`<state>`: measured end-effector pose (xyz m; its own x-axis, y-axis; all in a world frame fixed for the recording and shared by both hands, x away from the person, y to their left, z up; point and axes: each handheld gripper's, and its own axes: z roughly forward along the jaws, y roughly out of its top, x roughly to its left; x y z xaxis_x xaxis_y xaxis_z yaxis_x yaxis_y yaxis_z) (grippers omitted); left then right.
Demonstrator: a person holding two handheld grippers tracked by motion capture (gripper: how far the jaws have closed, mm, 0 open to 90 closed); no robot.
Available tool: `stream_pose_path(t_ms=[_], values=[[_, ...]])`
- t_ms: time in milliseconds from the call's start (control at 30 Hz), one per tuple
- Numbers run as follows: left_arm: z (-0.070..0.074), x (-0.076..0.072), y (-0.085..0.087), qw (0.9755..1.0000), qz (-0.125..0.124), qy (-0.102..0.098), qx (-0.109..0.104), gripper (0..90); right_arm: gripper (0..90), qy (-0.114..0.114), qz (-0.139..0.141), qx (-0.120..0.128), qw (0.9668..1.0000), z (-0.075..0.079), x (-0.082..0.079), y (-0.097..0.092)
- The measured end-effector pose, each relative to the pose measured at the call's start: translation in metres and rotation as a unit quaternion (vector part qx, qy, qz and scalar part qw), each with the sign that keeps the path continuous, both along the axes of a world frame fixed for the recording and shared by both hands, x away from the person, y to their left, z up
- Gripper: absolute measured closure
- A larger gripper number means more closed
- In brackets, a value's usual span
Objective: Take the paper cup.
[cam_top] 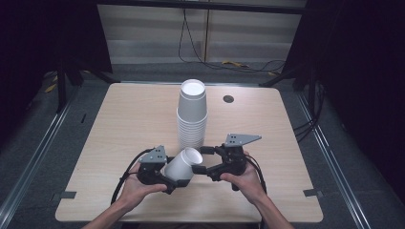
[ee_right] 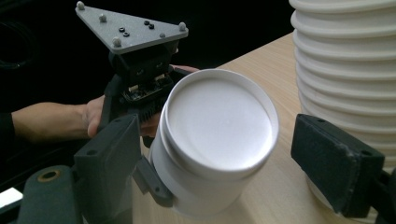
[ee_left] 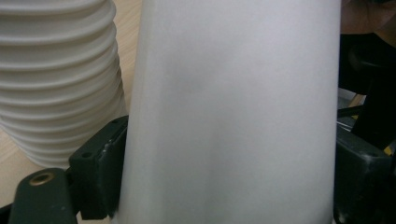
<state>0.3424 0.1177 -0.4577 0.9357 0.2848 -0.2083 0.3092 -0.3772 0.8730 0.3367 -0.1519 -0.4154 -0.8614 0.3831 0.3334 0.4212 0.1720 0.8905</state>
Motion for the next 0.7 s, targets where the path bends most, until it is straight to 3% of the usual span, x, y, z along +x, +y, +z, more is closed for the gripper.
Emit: stream_pose_path(t_ms=[567, 700], values=[[0.0037, 0.0004, 0.0035, 0.9989, -0.005, -0.012, 0.046, 13.7, 14.7, -0.003, 0.011, -0.072, 0.9973, 0.0005, 0.0016, -0.0059], [0.004, 0.0003, 0.0029, 0.9983, -0.006, -0.013, 0.056, 13.7, 22.0, -0.009, 0.013, -0.081, 0.9966, 0.0007, 0.0011, -0.0055]])
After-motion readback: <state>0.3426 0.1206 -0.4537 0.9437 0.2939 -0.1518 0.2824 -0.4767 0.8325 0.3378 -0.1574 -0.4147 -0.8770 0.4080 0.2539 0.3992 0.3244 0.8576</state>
